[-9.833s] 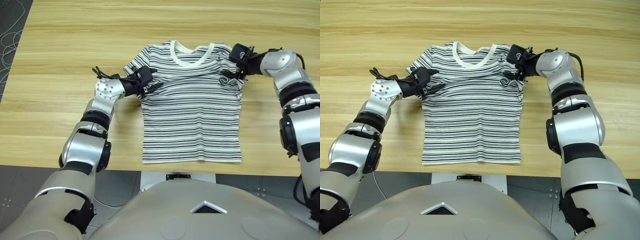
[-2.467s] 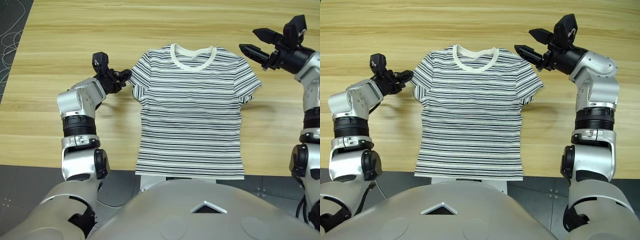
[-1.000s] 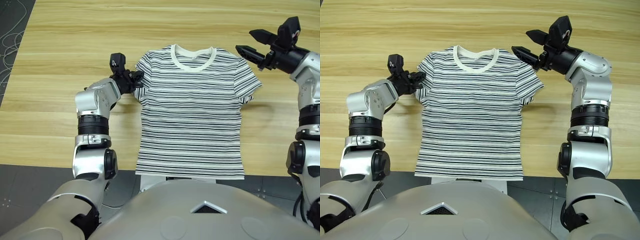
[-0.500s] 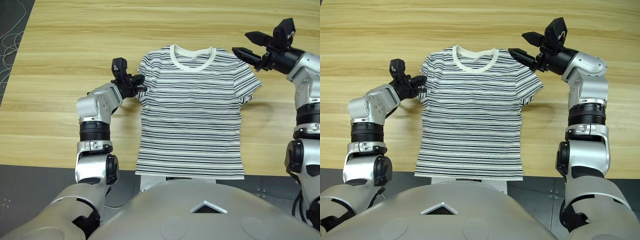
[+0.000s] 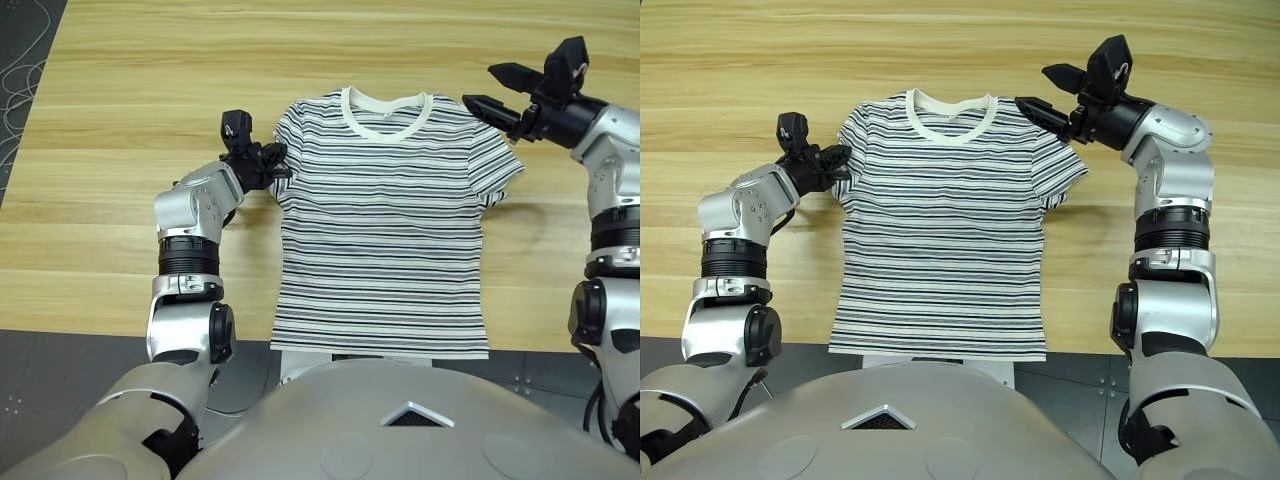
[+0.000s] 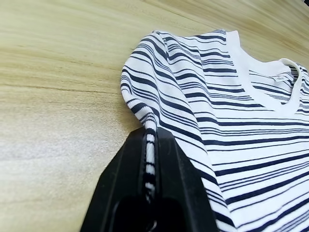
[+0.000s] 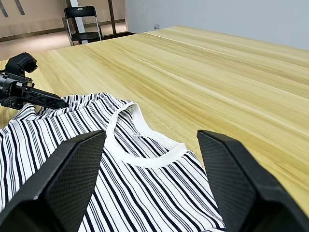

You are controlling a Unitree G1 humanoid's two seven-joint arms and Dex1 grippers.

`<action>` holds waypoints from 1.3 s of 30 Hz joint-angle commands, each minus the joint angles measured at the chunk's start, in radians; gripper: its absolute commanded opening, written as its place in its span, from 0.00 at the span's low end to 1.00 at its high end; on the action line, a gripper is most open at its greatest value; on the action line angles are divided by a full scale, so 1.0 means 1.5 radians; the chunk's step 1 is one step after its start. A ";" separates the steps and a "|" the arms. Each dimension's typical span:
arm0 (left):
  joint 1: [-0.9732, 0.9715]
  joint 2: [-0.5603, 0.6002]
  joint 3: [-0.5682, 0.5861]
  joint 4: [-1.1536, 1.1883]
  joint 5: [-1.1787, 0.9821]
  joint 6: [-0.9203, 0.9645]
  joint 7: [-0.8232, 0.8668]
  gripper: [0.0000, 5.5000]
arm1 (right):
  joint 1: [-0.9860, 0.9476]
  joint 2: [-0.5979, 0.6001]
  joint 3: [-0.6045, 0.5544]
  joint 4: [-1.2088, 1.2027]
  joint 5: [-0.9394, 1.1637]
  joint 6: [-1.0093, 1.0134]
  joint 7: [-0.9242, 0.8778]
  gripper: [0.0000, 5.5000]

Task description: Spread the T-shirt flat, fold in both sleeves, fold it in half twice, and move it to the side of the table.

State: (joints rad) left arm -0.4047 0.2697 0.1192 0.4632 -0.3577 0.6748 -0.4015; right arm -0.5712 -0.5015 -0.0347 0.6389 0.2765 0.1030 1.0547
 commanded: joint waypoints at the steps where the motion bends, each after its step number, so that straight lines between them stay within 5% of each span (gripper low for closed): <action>1: 0.021 0.006 -0.011 -0.012 0.020 0.031 0.013 0.02 | -0.012 0.003 0.004 0.000 -0.007 -0.006 0.007 0.64; 27: 0.024 -0.009 0.023 -0.163 0.010 0.063 0.048 0.02 | -0.009 0.023 0.017 0.005 -0.013 -0.014 0.013 0.64; 39: 0.061 -0.048 -0.061 -0.268 0.015 0.105 0.039 0.02 | -0.010 0.028 0.018 0.005 -0.017 -0.015 0.016 0.64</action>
State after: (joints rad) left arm -0.3227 0.2089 0.0646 0.0911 -0.3443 0.8135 -0.3403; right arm -0.5728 -0.4687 -0.0141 0.6504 0.2594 0.0894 1.0737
